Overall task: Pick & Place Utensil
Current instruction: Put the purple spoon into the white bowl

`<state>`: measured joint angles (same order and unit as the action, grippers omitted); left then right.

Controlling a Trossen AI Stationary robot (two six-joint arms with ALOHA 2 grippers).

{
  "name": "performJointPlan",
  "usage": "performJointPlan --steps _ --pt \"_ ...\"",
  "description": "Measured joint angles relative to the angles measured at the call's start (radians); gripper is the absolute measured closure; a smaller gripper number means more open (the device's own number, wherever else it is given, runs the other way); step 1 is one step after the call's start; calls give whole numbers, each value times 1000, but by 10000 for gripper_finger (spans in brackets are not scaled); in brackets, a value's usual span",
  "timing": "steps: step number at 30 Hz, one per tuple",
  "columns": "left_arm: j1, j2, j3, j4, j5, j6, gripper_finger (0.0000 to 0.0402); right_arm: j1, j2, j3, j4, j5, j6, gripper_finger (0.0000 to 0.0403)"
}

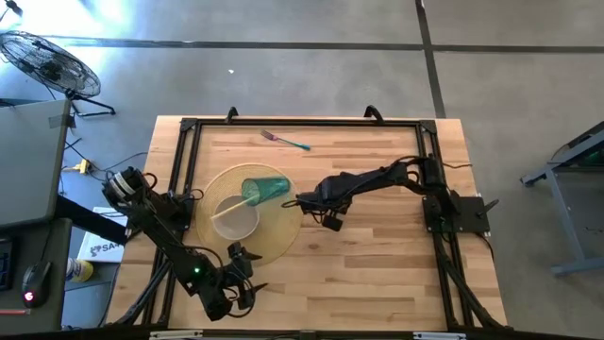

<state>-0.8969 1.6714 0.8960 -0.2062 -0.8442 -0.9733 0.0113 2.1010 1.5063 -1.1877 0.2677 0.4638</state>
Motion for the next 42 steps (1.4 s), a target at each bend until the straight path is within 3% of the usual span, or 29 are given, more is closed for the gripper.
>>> performJointPlan --steps 7,18,26,30,37,42 --pt "-6 -51 0 -37 -26 4 27 2 -20 0 4 23 12 402" --pt "-7 -193 0 -112 -149 8 27 77 -205 0 14 135 113 400" --pt "-6 -222 0 -119 -213 8 27 103 -291 1 -47 276 371 402" --pt "-6 -226 0 -132 -181 -8 27 111 -291 1 -148 339 451 394" --pt "-72 -270 0 -225 -172 -30 27 215 -291 -6 -231 430 644 355" --pt "-102 -281 0 -231 -185 -24 27 253 -292 -103 -183 424 838 316"
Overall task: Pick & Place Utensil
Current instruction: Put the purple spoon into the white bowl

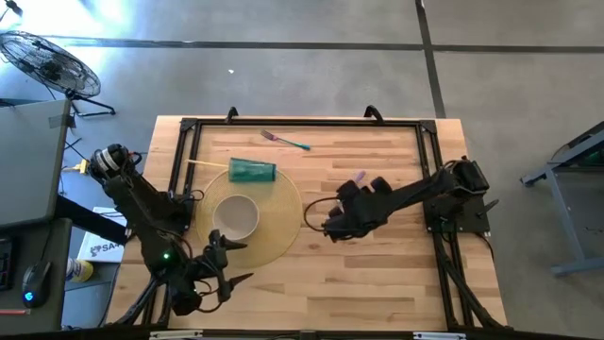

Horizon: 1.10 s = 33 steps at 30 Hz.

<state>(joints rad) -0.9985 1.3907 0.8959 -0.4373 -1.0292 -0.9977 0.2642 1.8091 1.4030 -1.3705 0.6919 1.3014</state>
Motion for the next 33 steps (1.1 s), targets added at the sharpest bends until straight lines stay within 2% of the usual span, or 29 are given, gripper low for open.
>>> performJointPlan --steps 4,7,11,15,24,29,33 --pt "4 0 0 -3 34 16 27 -25 0 -116 185 -10 123 271" --pt "12 0 0 -4 50 29 27 -83 0 -192 332 -86 124 235" --pt "12 0 0 -9 34 53 27 -177 1 -262 435 -124 152 192" --pt "12 0 0 -9 24 77 27 -277 1 -306 482 -205 185 164" --pt "12 0 0 -11 15 77 27 -394 -1 -426 804 -291 182 158" --pt "12 0 0 -12 21 77 27 -404 -5 -451 815 -302 191 170" --pt "12 0 0 -15 23 77 27 -399 -3 -451 811 -295 187 202"
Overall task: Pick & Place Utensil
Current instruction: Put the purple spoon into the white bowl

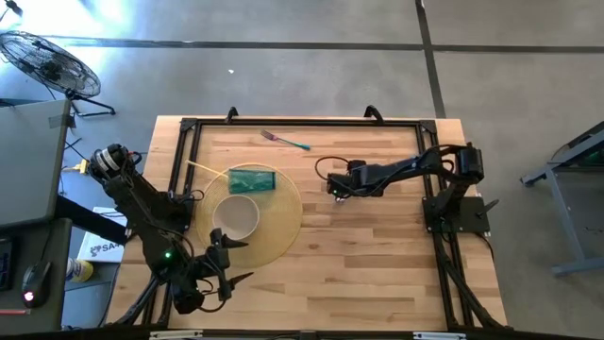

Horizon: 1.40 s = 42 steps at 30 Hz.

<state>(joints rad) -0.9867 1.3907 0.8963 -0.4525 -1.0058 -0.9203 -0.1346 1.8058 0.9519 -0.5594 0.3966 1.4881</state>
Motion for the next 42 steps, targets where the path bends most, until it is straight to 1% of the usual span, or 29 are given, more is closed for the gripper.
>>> performJointPlan --steps 8,11,16,19,21,24,28,31,35,38,42 --pt "0 0 0 2 -1 0 27 5 2 -4 -9 20 4 293" --pt "0 0 0 26 -1 0 27 12 3 -5 -12 28 4 325" --pt "0 0 0 39 0 0 27 25 4 -6 -4 39 -11 357" --pt "0 0 0 40 -3 0 27 53 6 -6 5 64 -27 359" --pt "0 0 0 39 -8 0 27 74 7 -6 11 74 -30 352" --pt "-2 0 0 39 -44 0 27 119 7 -6 21 83 -43 344" --pt "-10 -4 0 35 -74 4 27 183 10 25 31 97 -82 354" --pt "-17 -21 0 33 -92 7 27 224 10 84 34 129 -140 361" --pt "-14 -43 0 9 -90 15 27 271 10 195 51 191 -246 358" --pt "-15 -45 0 -2 -74 11 27 310 21 278 86 241 -354 357" --pt "-14 -45 0 16 -93 -22 27 363 72 390 151 298 -509 360"
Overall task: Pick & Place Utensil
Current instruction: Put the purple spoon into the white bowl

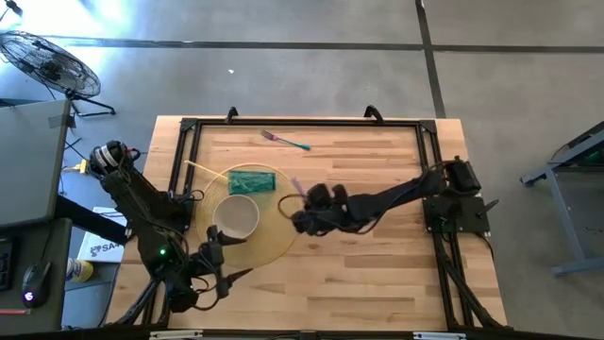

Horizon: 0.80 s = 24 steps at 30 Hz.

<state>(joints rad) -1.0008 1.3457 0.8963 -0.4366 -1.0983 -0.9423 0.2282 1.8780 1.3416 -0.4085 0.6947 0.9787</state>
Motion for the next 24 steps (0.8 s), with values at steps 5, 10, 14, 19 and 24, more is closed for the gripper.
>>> performJointPlan --steps 5,10,14,19,24 --pt "4 0 0 14 37 -6 27 56 85 123 41 76 -142 355" --pt "31 0 0 19 40 -5 27 109 168 212 150 134 -329 358" --pt "84 0 0 18 35 -5 27 151 222 243 280 243 -526 357" --pt "150 0 0 23 21 -57 27 193 270 245 462 388 -730 355" --pt "178 0 0 46 -85 -35 27 230 305 245 658 520 -933 356"
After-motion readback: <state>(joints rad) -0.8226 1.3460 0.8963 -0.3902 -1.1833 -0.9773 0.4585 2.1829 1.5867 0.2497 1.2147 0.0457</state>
